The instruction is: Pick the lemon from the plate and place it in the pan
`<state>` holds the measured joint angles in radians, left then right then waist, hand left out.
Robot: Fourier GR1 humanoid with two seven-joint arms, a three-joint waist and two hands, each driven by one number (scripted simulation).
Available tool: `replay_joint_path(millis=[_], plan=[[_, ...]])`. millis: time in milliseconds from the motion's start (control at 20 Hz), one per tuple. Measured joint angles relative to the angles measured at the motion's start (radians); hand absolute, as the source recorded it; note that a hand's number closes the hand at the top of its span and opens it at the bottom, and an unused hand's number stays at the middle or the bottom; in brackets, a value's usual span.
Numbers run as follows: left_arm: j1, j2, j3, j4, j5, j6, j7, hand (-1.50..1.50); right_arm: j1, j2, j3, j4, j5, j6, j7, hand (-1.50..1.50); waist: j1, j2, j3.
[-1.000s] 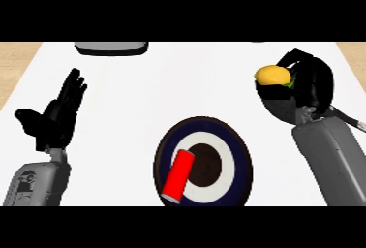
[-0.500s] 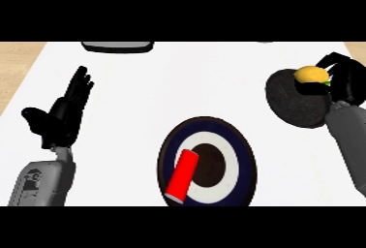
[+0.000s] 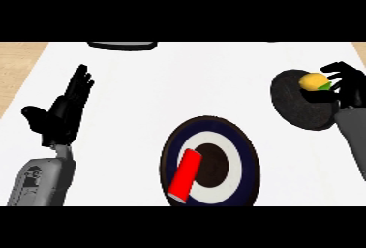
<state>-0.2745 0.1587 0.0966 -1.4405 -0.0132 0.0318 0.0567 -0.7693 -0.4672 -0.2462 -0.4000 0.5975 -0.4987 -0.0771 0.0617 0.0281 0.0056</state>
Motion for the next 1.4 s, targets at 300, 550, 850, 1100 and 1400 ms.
replay_joint_path(millis=[300,550,850,1100,1400], plan=[[-0.013,-0.011,-0.012,-0.005,-0.004,0.003,0.007,0.0,-0.017,0.002,-0.074,0.111,-0.091,0.154,-0.118,-1.5,0.005,0.002,0.001],[-0.01,-0.004,-0.005,-0.007,-0.004,0.005,0.02,0.0,-0.02,0.009,-0.137,0.138,-0.146,0.132,-0.247,-1.5,-0.002,-0.002,0.0],[0.019,0.002,0.004,-0.033,-0.003,0.01,0.035,0.0,0.022,0.017,-0.258,0.105,-0.281,0.155,-0.421,-1.5,-0.028,-0.014,-0.001],[0.034,0.011,0.023,-0.031,0.0,0.015,0.036,0.0,0.118,0.007,-0.313,0.061,-0.383,0.355,-0.523,-1.5,-0.061,-0.027,-0.005],[0.061,0.015,0.036,-0.029,-0.005,0.023,0.022,0.0,0.294,-0.008,-0.32,-0.102,-0.466,0.569,-0.579,-1.5,-0.093,-0.04,-0.008]])
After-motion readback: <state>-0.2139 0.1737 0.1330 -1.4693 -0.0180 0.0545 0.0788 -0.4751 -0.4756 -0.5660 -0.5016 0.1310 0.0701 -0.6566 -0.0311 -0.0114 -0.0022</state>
